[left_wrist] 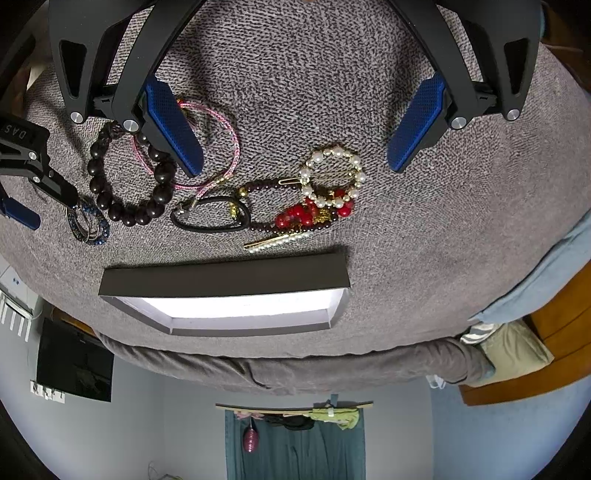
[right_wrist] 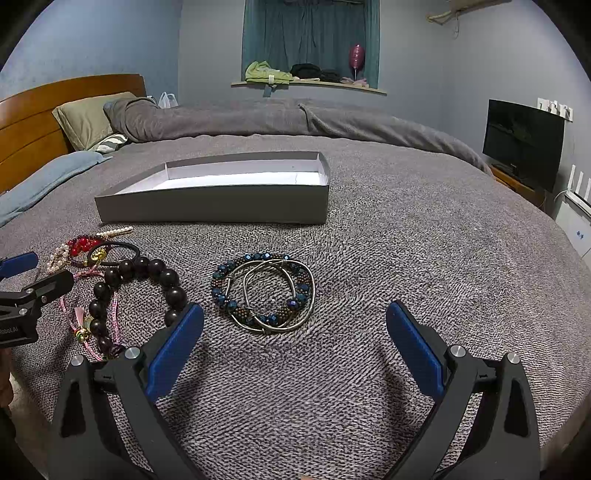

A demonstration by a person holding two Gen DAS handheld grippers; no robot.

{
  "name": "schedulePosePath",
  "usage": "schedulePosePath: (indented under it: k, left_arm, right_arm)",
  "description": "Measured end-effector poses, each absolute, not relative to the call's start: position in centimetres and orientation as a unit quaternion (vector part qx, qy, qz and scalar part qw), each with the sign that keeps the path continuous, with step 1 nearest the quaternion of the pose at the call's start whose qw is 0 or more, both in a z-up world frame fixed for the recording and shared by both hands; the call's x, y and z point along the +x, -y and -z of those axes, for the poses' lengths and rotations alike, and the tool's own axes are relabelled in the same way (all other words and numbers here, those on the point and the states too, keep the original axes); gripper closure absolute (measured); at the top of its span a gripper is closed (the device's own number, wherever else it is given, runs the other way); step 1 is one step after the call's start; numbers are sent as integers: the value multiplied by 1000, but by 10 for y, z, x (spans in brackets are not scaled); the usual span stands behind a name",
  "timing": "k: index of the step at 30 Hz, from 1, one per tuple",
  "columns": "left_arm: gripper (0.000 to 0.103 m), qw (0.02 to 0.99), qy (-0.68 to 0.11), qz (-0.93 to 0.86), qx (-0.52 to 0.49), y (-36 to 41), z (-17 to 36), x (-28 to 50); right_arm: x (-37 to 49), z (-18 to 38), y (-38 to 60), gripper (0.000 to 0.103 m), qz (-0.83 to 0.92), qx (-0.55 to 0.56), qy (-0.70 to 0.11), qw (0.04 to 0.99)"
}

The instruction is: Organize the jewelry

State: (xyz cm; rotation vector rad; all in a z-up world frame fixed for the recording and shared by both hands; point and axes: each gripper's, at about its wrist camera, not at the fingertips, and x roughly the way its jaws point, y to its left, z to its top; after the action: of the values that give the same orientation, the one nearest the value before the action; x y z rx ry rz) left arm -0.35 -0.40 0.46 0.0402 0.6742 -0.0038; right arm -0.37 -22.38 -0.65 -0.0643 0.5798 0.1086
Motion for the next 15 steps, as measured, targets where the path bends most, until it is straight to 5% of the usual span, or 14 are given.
schedulePosePath:
  k: [15]
  left_arm:
    - [4, 943, -331, 2, 21, 4, -4, -3]
  right_arm:
    - [-4, 8, 223, 5, -53, -31, -287, 956]
